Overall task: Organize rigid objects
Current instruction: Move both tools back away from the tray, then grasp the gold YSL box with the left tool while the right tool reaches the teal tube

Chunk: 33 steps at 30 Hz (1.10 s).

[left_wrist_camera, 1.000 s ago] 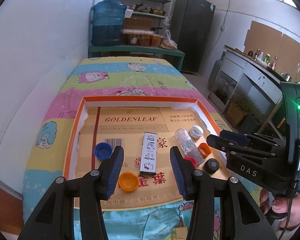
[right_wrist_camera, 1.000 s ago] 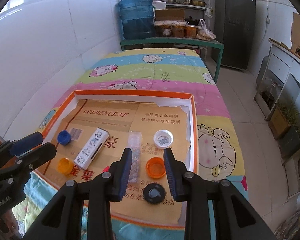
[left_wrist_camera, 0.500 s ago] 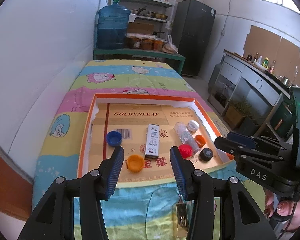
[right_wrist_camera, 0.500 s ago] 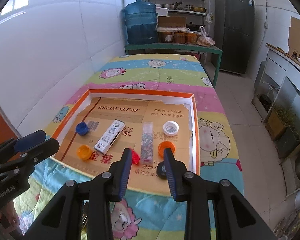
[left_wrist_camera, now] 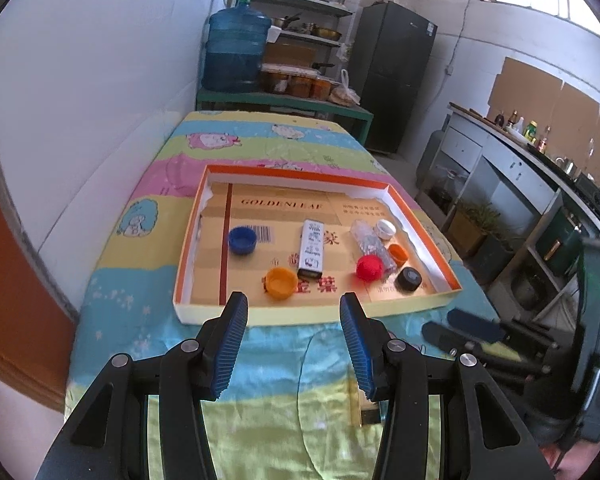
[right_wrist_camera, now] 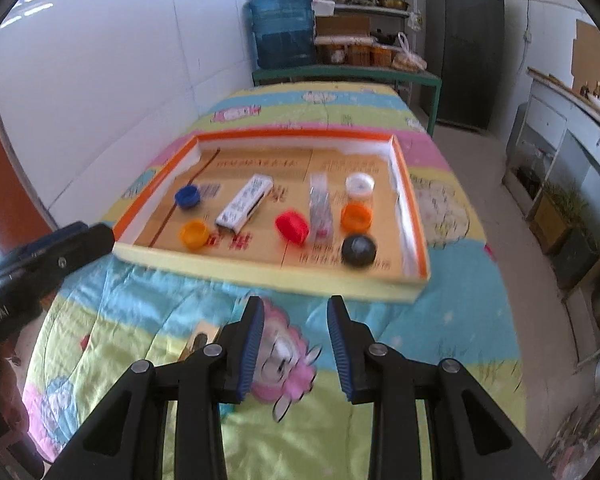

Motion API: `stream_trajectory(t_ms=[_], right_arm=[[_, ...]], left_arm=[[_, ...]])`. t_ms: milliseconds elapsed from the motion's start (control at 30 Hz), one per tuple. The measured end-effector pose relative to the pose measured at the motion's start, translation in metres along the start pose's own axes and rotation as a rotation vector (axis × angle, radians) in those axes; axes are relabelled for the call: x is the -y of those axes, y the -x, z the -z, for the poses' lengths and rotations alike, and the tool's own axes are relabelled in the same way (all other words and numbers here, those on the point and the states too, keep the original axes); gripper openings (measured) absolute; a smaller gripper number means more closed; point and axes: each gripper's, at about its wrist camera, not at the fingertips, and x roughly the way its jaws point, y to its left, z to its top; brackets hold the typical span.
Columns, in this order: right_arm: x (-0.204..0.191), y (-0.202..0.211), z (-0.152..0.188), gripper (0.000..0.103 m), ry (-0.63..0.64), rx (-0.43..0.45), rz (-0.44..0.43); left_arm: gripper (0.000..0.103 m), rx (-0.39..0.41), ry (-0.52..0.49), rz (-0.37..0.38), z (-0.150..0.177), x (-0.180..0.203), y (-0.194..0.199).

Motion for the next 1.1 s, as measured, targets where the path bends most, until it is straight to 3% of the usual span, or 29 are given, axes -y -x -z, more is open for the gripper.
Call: stream_trajectory(t_ms=[300,733,833,900,1100], right_arm=[[-0.019,-0.008,0.025,0.033,-0.018,-0.048,-0.015],[-0.049,-0.028,0.03,0.033,0.064,-0.081,0.029],[-0.053,-0.031,0.028,0.032,0.087,-0.066,0.047],[-0.052,-0.032,0.027,0.026,0.094,-0.066,0.049],[-0.039,-0.021,0.03,0.024,0.076,-0.037,0.052]], left_arm=[[0.05,0.001,0.014,0.007,0.01,-0.004,0.008],[0.05,-0.015,0.031,0.004,0.017,-0.013,0.006],[0.05,-0.024,0.027,0.005,0.019,-0.011,0.004],[0.05,-0.031,0.023,0.011,0.021,-0.01,0.002],[0.05,-0.072,-0.002,0.045,0.032,0.008,-0.008]])
